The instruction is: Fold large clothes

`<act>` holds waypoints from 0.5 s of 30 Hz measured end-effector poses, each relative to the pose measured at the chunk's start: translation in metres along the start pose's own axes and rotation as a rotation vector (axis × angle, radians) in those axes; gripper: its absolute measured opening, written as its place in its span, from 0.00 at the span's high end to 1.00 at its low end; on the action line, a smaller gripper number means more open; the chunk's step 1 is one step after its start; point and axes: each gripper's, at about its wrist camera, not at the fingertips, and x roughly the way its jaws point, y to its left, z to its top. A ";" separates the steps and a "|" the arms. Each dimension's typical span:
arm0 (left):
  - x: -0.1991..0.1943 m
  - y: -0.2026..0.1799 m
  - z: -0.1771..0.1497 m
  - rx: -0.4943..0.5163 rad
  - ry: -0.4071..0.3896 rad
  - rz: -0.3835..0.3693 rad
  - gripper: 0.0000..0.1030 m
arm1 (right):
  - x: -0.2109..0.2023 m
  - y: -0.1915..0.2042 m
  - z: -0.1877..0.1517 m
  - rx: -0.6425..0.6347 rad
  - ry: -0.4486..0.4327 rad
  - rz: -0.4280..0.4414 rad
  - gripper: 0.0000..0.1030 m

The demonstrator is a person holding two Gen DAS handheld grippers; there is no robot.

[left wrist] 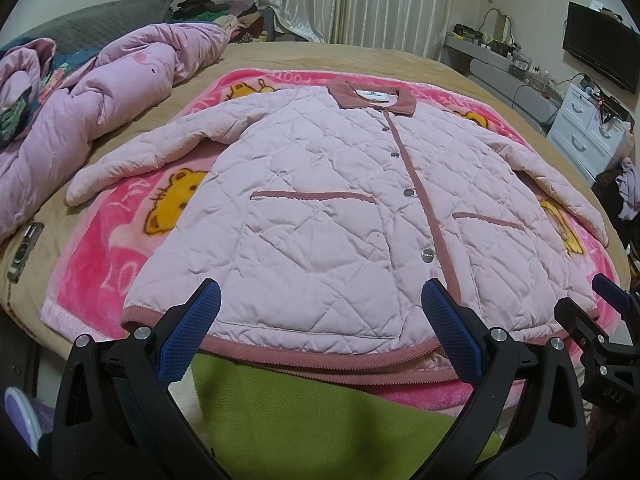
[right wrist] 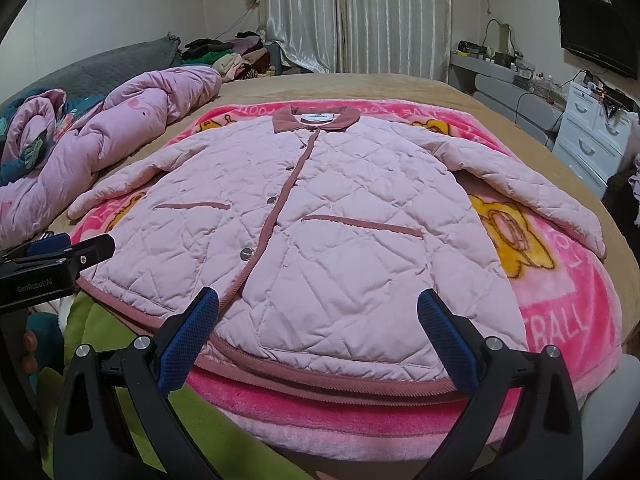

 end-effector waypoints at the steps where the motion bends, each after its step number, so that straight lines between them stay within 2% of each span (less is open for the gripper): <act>1: 0.000 0.000 0.000 0.001 -0.002 0.000 0.09 | 0.000 0.000 0.000 -0.002 0.002 0.002 0.04; 15: 0.000 0.000 0.000 0.003 -0.004 0.001 0.09 | 0.002 -0.001 -0.001 0.006 0.009 0.000 0.04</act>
